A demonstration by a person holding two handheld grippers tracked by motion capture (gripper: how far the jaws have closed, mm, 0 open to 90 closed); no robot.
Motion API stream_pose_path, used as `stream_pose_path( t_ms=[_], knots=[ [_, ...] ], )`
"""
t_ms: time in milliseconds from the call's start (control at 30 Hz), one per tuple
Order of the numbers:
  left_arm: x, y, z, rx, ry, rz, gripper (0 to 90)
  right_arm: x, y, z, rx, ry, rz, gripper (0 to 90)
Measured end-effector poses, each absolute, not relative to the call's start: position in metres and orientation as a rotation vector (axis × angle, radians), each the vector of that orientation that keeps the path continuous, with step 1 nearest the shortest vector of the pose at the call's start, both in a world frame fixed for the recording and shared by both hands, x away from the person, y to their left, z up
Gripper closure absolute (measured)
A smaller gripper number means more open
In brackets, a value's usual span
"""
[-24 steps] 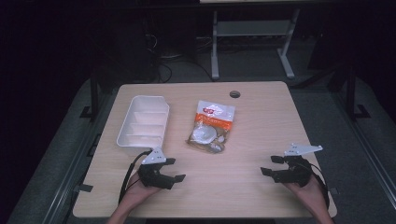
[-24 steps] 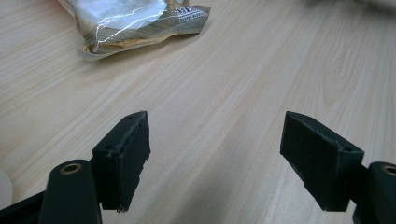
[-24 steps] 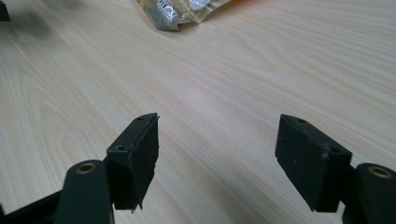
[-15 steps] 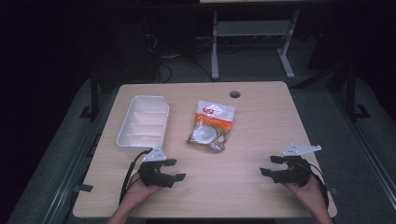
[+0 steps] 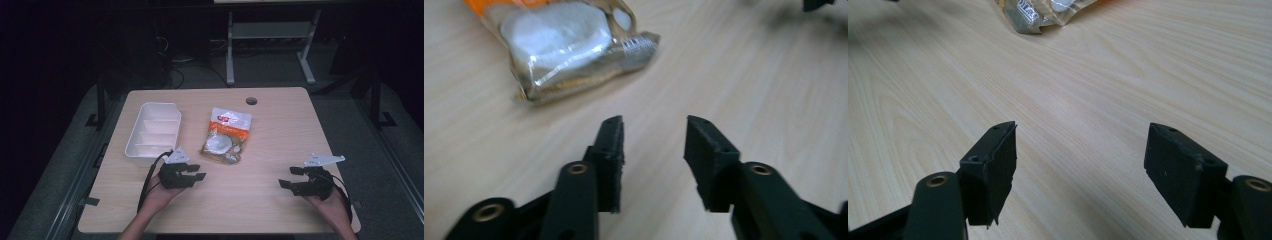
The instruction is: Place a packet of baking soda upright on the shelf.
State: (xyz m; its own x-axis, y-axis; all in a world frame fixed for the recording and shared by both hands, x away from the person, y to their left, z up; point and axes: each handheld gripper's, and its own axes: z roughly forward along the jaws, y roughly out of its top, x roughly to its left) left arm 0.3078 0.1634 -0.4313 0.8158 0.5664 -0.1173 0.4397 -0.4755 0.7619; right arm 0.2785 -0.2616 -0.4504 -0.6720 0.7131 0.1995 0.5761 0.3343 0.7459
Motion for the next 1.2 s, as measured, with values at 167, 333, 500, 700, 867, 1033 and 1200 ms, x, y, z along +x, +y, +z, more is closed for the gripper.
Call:
stream_pose_path(
  t_ms=[167,333,500,700,867,1033,1200],
  knots=[
    [0.327,0.149,-0.432,2.156,0.759,0.192,69.3,0.279,-0.262,-0.451,1.181,2.432,1.244,28.2],
    [0.36,0.131,-0.427,2.164,0.838,0.231,77.9,0.278,-0.263,-0.45,1.169,2.434,1.244,28.3],
    [0.386,0.121,-0.423,2.163,0.909,0.242,84.3,0.278,-0.263,-0.45,1.154,2.447,1.233,28.3],
    [0.407,0.111,-0.428,2.193,0.95,0.215,86.2,0.279,-0.264,-0.449,1.141,2.448,1.215,28.3],
    [0.414,0.102,-0.434,2.216,0.963,0.202,87.3,0.284,-0.265,-0.451,1.165,2.454,1.188,28.6],
    [0.415,0.098,-0.438,2.241,0.971,0.205,90.0,0.286,-0.26,-0.442,1.157,2.449,1.218,28.9],
    [0.414,0.103,-0.441,2.22,0.949,0.197,90.0,0.297,-0.248,-0.423,1.153,2.441,1.217,30.0]
  ],
)
